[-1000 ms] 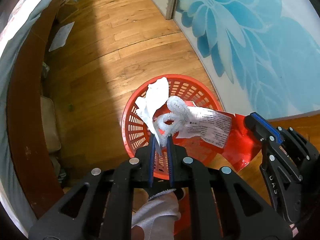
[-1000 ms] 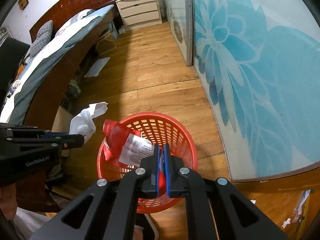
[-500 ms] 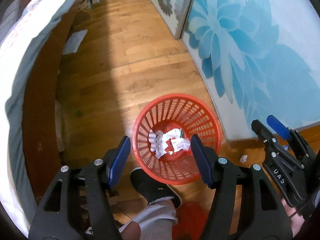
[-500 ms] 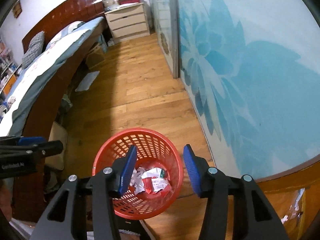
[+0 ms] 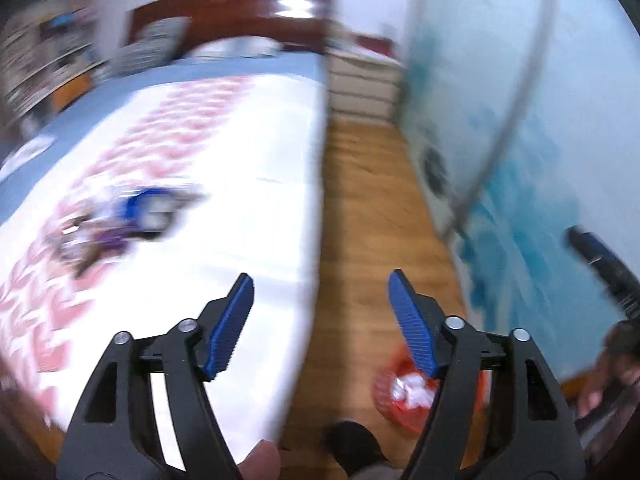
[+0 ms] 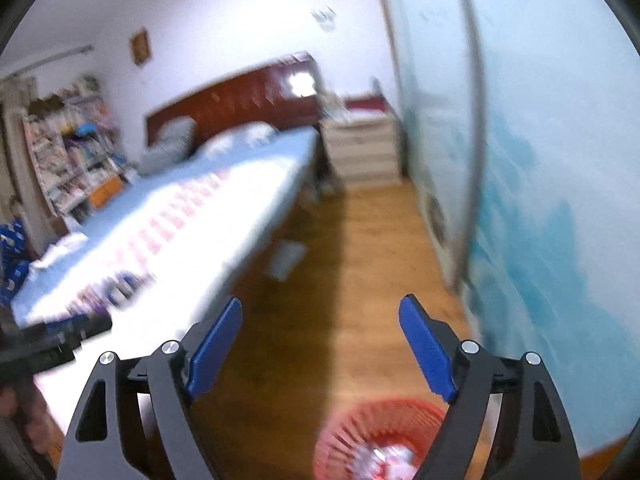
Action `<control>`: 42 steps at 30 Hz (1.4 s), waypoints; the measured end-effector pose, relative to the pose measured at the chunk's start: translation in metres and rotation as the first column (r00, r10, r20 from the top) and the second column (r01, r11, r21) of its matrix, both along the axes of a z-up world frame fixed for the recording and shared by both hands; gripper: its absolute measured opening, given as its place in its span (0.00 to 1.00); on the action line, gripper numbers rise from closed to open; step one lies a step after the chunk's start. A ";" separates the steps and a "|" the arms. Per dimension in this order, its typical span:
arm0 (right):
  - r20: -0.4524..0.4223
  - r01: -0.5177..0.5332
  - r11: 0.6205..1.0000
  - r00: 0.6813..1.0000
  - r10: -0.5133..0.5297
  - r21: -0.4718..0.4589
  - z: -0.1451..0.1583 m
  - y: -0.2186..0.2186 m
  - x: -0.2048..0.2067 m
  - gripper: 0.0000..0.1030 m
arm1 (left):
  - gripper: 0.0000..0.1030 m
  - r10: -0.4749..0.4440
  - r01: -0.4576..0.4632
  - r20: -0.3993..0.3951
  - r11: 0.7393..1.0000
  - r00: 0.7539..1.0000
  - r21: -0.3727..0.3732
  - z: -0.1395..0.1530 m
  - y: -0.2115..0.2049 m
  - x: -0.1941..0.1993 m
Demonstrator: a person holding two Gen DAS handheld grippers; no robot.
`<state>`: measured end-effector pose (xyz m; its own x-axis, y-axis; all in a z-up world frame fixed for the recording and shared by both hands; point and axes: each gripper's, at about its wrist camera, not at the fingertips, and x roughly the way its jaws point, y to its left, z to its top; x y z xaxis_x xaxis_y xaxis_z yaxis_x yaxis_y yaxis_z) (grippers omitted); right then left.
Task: Collect trash
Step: 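Move both tools back over the trash on the bed, then grasp the blue Pepsi can with the right tool while the left tool grasps the purple wrapper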
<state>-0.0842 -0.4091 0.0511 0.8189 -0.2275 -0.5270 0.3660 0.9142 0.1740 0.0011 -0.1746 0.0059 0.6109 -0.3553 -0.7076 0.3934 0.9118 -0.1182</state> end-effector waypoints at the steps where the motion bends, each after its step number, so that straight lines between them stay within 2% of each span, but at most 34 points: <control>1: 0.030 -0.020 1.000 0.999 0.019 0.001 0.014 0.011 0.012 0.82 | 0.70 0.054 -0.054 0.001 0.998 0.999 -0.033 0.006 0.030 0.011; 3: 0.101 -0.080 0.997 0.992 0.080 -0.002 0.045 0.042 0.040 0.86 | 0.73 0.148 -0.147 0.002 0.986 0.989 -0.074 0.012 0.078 0.027; 5: 0.145 -0.135 0.991 0.980 0.135 -0.006 0.064 0.073 0.066 0.91 | 0.73 0.231 -0.232 -0.020 0.967 0.973 -0.110 0.012 0.132 0.042; 7: 0.172 -0.190 0.982 0.967 0.186 0.009 0.071 0.106 0.096 0.94 | 0.73 0.271 -0.277 -0.061 0.949 0.961 -0.148 0.006 0.169 0.052; 9: 0.148 -0.249 0.968 0.959 0.241 0.039 0.065 0.143 0.136 0.94 | 0.73 0.303 -0.316 -0.094 0.933 0.948 -0.175 -0.001 0.197 0.059; 12: 0.085 -0.306 0.945 0.951 0.298 0.114 0.036 0.190 0.194 0.94 | 0.73 0.344 -0.357 -0.106 0.921 0.933 -0.156 -0.012 0.227 0.062; 13: 0.051 -0.313 0.940 0.950 0.309 0.135 0.020 0.207 0.219 0.94 | 0.73 0.357 -0.368 -0.102 0.922 0.929 -0.124 -0.017 0.234 0.065; 16: -0.053 -0.343 0.930 0.935 0.352 0.130 -0.021 0.243 0.270 0.92 | 0.73 0.380 -0.387 -0.093 0.919 0.920 -0.071 -0.024 0.247 0.072; 19: -0.124 -0.347 0.928 0.923 0.363 0.134 -0.057 0.262 0.303 0.92 | 0.73 0.379 -0.390 -0.117 0.917 0.918 -0.089 -0.027 0.264 0.074; 23: -0.236 -0.310 0.925 0.903 0.358 0.218 -0.109 0.276 0.354 0.92 | 0.73 0.373 -0.383 -0.127 0.921 0.919 -0.071 -0.033 0.264 0.082; 27: -0.310 -0.272 0.913 0.878 0.365 0.303 -0.152 0.279 0.377 0.91 | 0.73 0.361 -0.371 -0.146 0.927 0.921 -0.049 -0.042 0.256 0.089; 29: -0.334 -0.275 0.904 0.861 0.383 0.327 -0.170 0.286 0.387 0.77 | 0.73 0.355 -0.365 -0.161 0.930 0.921 -0.036 -0.049 0.252 0.091; 31: -0.346 -0.274 0.881 0.842 0.413 0.385 -0.185 0.289 0.395 0.52 | 0.73 0.352 -0.363 -0.182 0.932 0.918 -0.028 -0.056 0.251 0.094; 36: -0.323 -0.271 0.869 0.849 0.418 0.414 -0.186 0.286 0.395 0.51 | 0.73 0.350 -0.359 -0.191 0.933 0.917 -0.013 -0.063 0.246 0.099; 42: -0.243 -0.301 0.838 0.863 0.442 0.456 -0.150 0.267 0.377 0.50 | 0.73 0.344 -0.354 -0.199 0.935 0.918 -0.017 -0.071 0.238 0.108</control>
